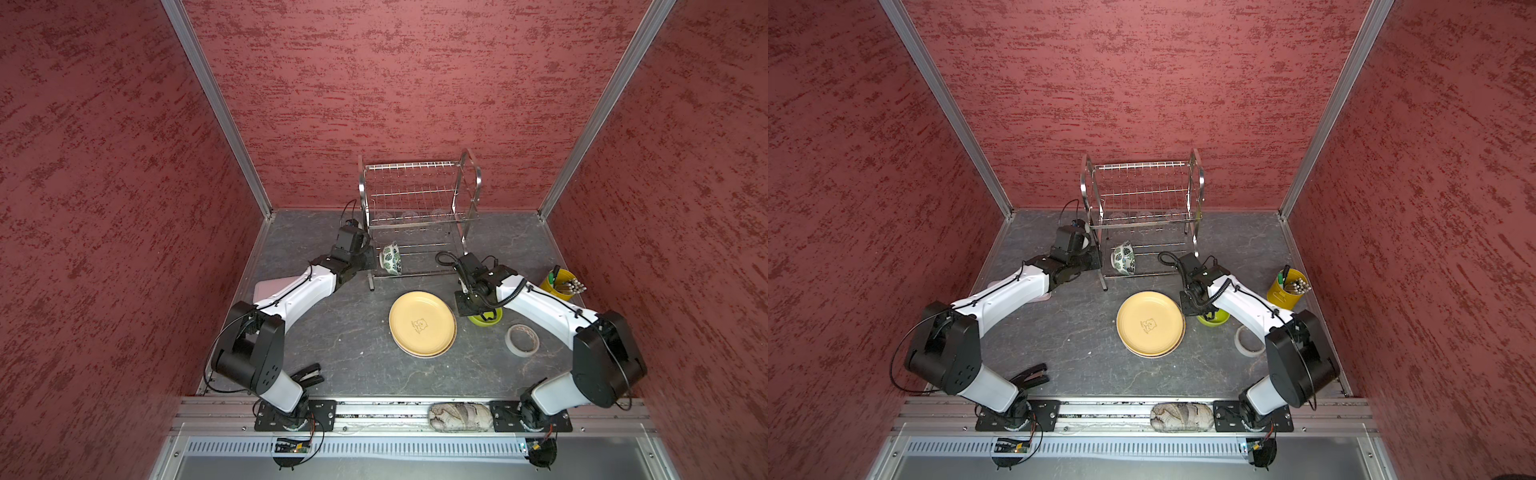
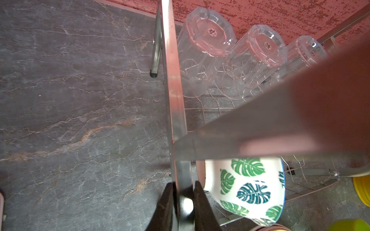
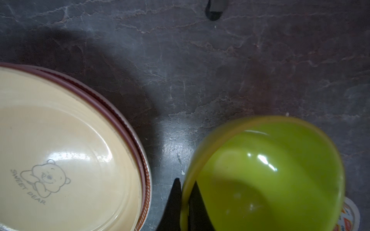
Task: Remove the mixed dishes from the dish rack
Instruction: 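Lower the lime-green bowl onto the table beside the plate stack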
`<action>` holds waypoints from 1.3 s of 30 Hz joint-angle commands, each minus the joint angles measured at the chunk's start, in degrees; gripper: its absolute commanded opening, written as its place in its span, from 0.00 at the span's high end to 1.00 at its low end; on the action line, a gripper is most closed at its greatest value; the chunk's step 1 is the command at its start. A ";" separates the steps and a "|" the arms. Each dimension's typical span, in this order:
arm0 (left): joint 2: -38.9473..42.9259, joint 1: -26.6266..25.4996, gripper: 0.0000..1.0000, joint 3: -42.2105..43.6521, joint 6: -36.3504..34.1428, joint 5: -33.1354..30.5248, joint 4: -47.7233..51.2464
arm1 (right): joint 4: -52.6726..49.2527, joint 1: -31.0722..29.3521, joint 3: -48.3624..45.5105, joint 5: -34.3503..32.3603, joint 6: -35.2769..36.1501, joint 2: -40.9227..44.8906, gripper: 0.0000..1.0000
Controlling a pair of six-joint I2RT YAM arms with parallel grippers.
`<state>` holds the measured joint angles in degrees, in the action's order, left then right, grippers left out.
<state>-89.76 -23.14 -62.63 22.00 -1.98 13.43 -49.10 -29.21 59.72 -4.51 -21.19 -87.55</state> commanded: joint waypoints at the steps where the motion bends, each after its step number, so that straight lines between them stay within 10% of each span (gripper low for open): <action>1: 1.25 0.06 0.80 -0.16 -0.86 0.59 -3.41 | 1.37 -0.23 2.06 -2.88 0.27 -0.47 1.00; 39: 2.13 0.46 0.80 0.40 -0.28 1.32 -2.62 | 8.06 -0.19 -2.11 -3.13 -0.07 -3.96 0.84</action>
<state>-89.67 -22.65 -62.63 22.02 -1.67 12.01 -42.11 -29.21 58.33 -7.33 -20.97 -91.35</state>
